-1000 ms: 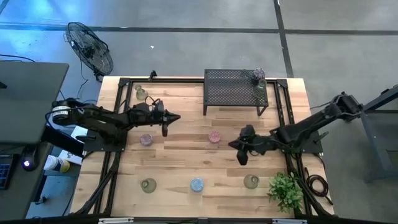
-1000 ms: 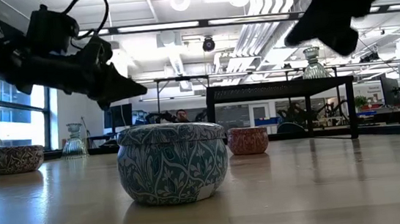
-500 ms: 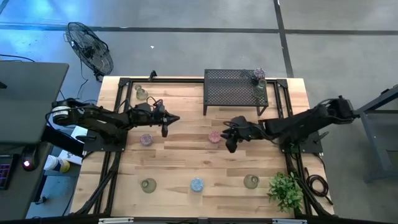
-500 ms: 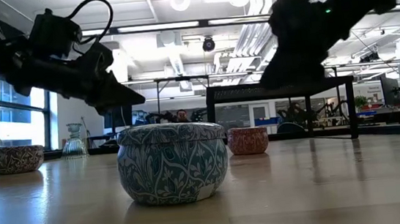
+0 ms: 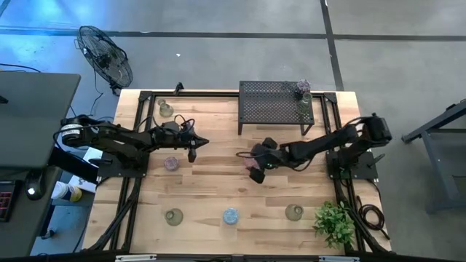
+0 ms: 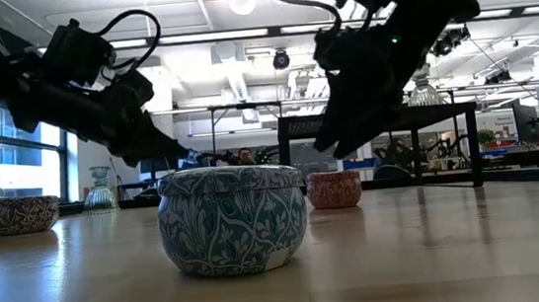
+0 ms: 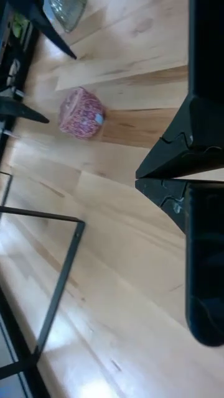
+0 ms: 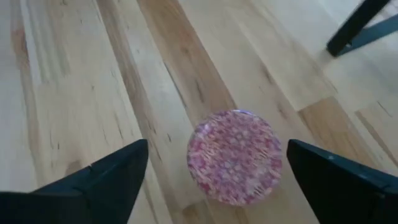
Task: Pick & Place candle stick holders
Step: Put the pink scented candle on the shelf
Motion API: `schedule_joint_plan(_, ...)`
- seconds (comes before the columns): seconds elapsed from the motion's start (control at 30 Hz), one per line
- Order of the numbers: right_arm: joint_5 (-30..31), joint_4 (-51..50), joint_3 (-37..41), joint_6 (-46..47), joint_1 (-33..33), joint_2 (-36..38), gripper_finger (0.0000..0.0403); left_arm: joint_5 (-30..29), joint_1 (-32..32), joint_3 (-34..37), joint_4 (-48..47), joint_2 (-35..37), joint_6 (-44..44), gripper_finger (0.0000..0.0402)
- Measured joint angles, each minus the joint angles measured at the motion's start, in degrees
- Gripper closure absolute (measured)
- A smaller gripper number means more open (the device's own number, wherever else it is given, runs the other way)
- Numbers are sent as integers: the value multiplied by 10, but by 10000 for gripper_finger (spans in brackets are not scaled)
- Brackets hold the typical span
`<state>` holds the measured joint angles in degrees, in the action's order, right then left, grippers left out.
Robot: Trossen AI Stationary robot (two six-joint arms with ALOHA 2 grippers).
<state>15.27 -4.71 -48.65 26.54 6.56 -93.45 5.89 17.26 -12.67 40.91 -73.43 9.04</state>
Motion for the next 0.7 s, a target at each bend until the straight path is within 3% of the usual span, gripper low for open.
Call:
schedule_joint_plan(0.37,63,4,-19,-46,4,-56,11,0,0,0,-8,0,2,399)
schedule_joint_plan(0.53,39,11,-20,-36,-5,-73,14,1,0,0,-8,0,2,399)
schedule_joint_plan(0.7,8,20,-20,-31,-14,-90,43,1,0,0,-8,0,0,399)
